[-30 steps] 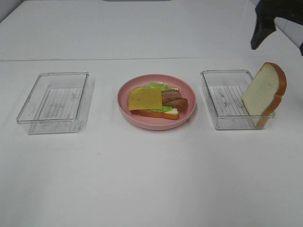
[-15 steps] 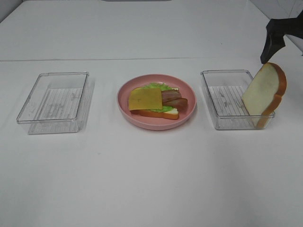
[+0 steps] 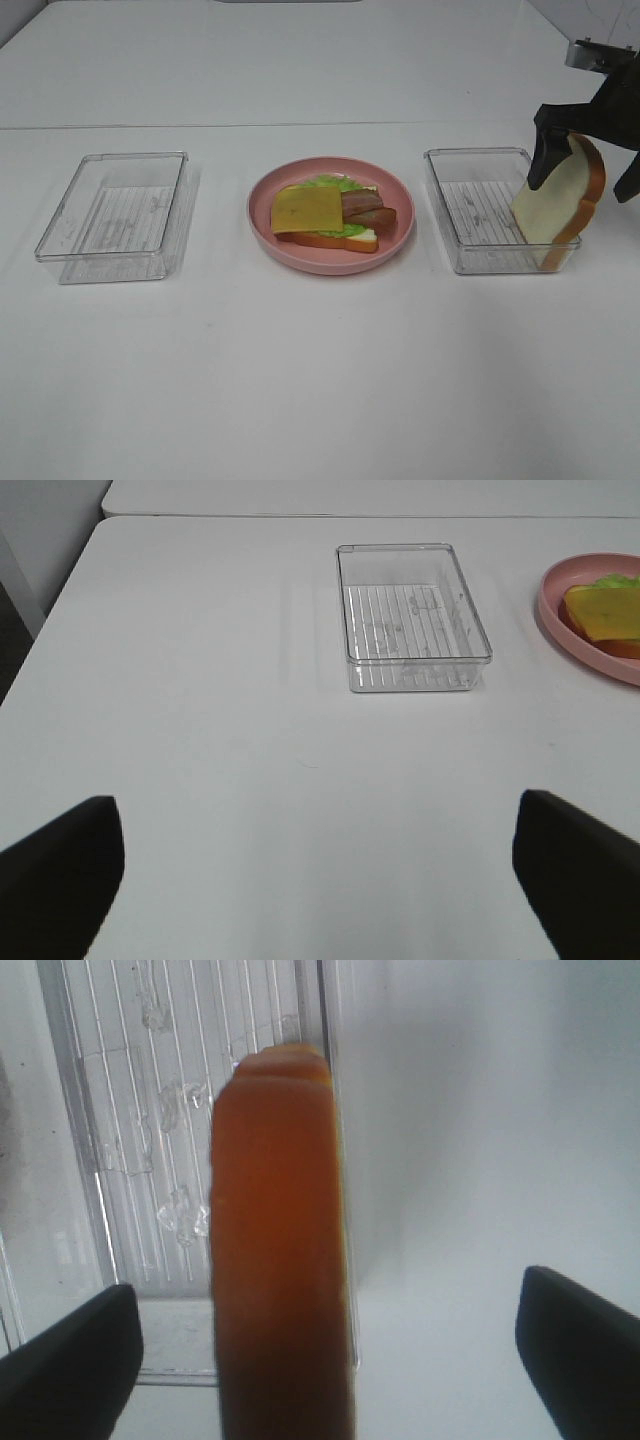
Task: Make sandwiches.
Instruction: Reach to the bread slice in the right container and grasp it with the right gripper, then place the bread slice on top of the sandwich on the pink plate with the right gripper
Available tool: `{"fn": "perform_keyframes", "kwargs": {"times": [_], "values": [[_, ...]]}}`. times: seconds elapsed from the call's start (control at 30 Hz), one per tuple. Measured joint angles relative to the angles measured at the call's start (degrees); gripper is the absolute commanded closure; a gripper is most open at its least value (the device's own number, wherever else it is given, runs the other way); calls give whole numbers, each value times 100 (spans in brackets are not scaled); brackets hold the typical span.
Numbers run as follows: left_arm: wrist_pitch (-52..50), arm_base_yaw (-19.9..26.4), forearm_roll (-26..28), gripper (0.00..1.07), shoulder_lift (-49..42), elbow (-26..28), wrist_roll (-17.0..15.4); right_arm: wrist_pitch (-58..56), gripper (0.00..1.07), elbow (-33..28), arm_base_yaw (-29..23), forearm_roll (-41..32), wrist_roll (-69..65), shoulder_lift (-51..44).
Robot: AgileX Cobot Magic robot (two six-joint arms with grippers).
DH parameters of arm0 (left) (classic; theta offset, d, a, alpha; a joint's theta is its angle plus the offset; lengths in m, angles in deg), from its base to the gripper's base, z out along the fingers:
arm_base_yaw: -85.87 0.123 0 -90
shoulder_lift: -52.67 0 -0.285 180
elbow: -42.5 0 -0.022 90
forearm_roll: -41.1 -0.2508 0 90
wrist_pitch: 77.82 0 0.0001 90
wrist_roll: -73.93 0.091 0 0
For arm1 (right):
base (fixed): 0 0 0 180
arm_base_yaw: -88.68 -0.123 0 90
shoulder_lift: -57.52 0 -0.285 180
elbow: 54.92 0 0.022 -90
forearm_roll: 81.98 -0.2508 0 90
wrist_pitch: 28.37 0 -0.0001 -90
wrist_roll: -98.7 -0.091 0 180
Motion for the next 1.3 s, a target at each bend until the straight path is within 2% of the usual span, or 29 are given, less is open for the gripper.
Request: {"fn": "perform_keyframes", "kwargs": {"times": [0.03,0.07,0.1,0.13,0.17,0.2,0.23,0.27,0.3,0.67,0.87,0.97,1.03,1.07,1.13,1.23,1.27,1.3], "values": [[0,0,0,9,0,0,0,0,25,0,0,0,0,0],[0,0,0,9,0,0,0,0,25,0,0,0,0,0],[0,0,0,9,0,0,0,0,47,11,0,0,17,0],[0,0,0,9,0,0,0,0,58,23,0,0,29,0],[0,0,0,9,0,0,0,0,58,23,0,0,29,0],[0,0,0,9,0,0,0,-6,84,23,0,0,29,0],[0,0,0,9,0,0,0,-6,93,23,0,0,29,0],[0,0,0,9,0,0,0,-6,93,23,0,0,29,0],[0,0,0,9,0,0,0,-6,107,23,0,-6,23,0],[0,0,0,9,0,0,0,-23,107,23,0,23,17,-138],[0,0,0,9,0,0,0,-189,107,23,0,-80,17,-607],[0,0,-6,9,0,0,0,-315,107,23,0,-367,17,-951],[0,0,-6,9,0,0,0,-315,107,23,0,-917,80,-1335],[0,0,-6,9,0,0,0,-315,107,23,0,-917,80,-1335],[0,0,-6,9,0,0,0,-229,107,0,-29,-1965,607,-1684],[0,0,-6,9,0,0,0,-189,107,-17,-69,-2286,773,-1713],[0,0,-6,9,0,0,0,-86,107,-132,-206,-2888,1043,-1730],[0,0,-6,9,0,0,0,-23,107,-218,-309,-3151,1146,-1730]]}}
